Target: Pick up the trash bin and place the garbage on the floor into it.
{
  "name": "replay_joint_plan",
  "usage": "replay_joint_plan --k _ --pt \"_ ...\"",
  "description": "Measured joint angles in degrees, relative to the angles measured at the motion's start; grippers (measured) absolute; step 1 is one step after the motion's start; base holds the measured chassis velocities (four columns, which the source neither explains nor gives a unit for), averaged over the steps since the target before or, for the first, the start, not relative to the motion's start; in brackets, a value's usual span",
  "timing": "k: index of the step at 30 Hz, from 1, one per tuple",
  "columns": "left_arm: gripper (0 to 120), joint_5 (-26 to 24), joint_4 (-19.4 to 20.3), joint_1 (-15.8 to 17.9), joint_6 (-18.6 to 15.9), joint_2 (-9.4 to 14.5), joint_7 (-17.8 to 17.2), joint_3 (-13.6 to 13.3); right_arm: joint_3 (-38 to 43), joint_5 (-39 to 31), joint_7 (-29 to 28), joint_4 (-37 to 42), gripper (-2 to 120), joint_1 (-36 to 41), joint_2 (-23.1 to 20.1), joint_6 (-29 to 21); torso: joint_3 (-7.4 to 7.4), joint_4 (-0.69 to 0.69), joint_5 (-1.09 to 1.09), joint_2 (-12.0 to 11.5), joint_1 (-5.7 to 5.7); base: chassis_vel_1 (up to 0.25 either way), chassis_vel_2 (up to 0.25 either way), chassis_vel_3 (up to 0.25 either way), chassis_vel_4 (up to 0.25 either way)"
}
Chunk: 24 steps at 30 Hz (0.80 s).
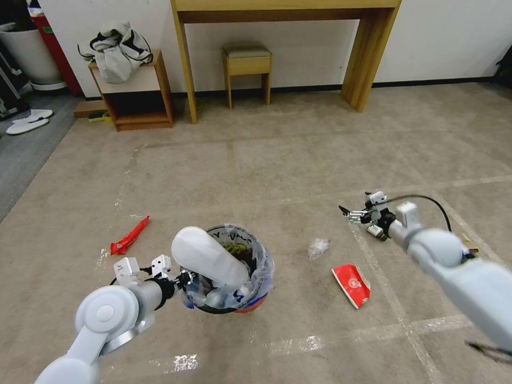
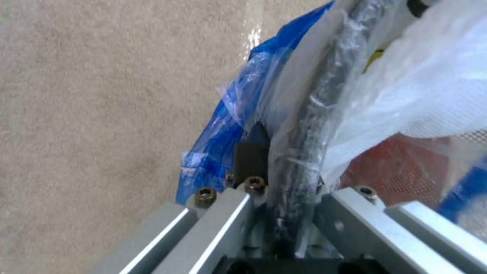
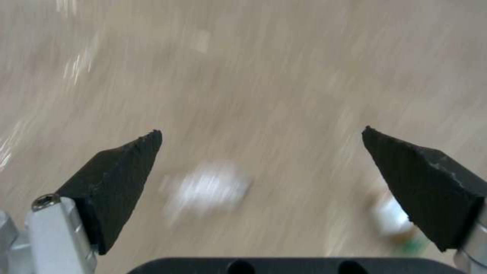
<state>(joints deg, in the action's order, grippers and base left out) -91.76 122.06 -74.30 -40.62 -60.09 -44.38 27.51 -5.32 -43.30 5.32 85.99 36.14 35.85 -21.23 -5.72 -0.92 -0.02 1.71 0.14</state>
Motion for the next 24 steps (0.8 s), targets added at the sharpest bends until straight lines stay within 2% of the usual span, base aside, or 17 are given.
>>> replay_joint_plan --k 1,3,4,5,6,7,11,17,21,24 --pt "0 0.0 0.0 0.0 0.0 0.0 0.0 0.0 0.0 0.0 0.0 0.0 100 0.0 0.0 0.0 0.0 0.0 0.0 0.0 0.0 0.0 0.0 0.0 0.0" --pt "0 -0.2 0.0 0.5 0.0 0.0 -0.1 -0.1 -5.6 -6.5 0.5 -2.7 100 -5.6 0.2 -10.3 0.0 -0.04 0.03 0.0 0.0 0.0 0.0 0.0 0.0" --pt "0 -0.2 0.0 0.5 0.0 0.0 -0.1 -0.1 -5.6 -6.5 0.5 -2.7 100 -5.6 0.2 -10.3 0.0 -0.04 0.03 0.0 0.0 0.0 0.0 0.0 0.0" --pt "0 -0.2 0.1 0.6 0.0 0.0 -0.1 -0.1 -7.9 -9.6 0.2 -3.6 100 -7.9 0.7 -15.2 0.0 -0.04 0.02 0.0 0.0 0.0 0.0 0.0 0.0" --pt "0 -0.2 0.1 0.6 0.0 0.0 -0.1 -0.1 -7.9 -9.6 0.2 -3.6 100 -7.9 0.7 -15.2 0.0 -0.04 0.02 0.0 0.0 0.0 0.0 0.0 0.0" --pt "0 -0.3 0.5 0.6 0.0 -0.3 -0.1 0.3 -11.6 -11.4 0.2 -5.1 100 -10.8 1.2 -21.0 0.0 0.0 0.02 0.0 0.0 0.0 0.0 0.0 0.0" --pt "0 -0.5 1.4 -0.2 0.0 -0.3 0.0 1.5 -14.9 -6.1 4.5 -8.5 100 -12.0 0.4 -22.2 0.0 -0.03 0.03 0.0 0.0 0.0 0.0 0.0 0.0" --pt "0 -0.7 1.8 -0.6 0.0 -0.5 0.3 2.7 -15.5 -0.5 7.4 -14.0 100 -10.5 -0.1 -21.9 0.01 -0.04 0.02 0.0 0.0 0.0 0.0 0.0 0.0" --pt "0 -0.3 1.6 -0.7 0.0 -1.2 0.5 2.8 -14.7 0.1 7.1 -16.5 100 -8.4 0.7 -21.6 0.01 -0.02 0.03 0.0 0.0 0.0 0.0 0.0 0.0" --pt "0 -0.3 2.3 -1.5 0.1 -1.7 0.4 2.9 -12.3 -2.6 4.7 -17.2 100 -5.3 2.3 -21.5 0.01 -0.04 0.03 0.0 0.0 0.0 0.0 0.0 0.0"
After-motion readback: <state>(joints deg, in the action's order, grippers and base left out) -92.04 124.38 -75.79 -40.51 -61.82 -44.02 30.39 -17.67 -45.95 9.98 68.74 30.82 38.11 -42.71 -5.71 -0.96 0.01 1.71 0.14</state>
